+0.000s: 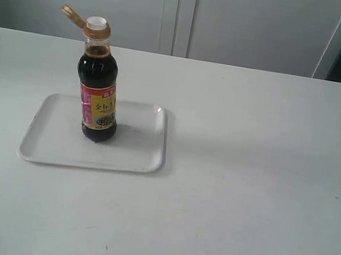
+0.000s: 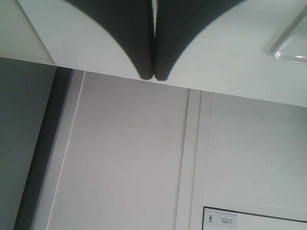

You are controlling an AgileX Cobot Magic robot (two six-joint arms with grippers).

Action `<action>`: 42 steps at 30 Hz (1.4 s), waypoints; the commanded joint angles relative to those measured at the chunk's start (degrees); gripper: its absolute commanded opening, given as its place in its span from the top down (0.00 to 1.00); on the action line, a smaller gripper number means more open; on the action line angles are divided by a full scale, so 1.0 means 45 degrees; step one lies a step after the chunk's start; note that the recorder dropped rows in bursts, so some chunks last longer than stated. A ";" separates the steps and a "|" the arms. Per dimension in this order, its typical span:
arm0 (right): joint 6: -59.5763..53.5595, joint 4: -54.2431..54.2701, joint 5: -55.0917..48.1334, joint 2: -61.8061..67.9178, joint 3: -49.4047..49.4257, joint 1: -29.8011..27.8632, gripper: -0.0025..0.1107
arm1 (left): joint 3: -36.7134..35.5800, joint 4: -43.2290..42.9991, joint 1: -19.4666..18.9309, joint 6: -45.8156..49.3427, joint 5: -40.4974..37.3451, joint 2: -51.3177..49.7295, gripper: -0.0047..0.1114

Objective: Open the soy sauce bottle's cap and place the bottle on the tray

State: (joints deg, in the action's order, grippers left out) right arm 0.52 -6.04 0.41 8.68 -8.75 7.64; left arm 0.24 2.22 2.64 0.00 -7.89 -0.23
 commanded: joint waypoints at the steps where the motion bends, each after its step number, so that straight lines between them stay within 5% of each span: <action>1: -0.0041 0.0066 -0.0020 -0.0044 0.0060 -0.0066 0.98 | -0.0053 0.0176 -0.0043 0.0000 -0.1185 0.0051 0.96; 42: -0.0260 0.0436 -0.0172 -0.0044 0.0060 -0.0066 0.98 | -0.0053 0.0176 -0.0043 0.0000 -0.1208 0.0051 0.96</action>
State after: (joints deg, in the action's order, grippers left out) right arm 0.93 -5.72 0.00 8.68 -8.75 7.64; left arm 0.20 2.30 2.64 0.00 -13.07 -0.23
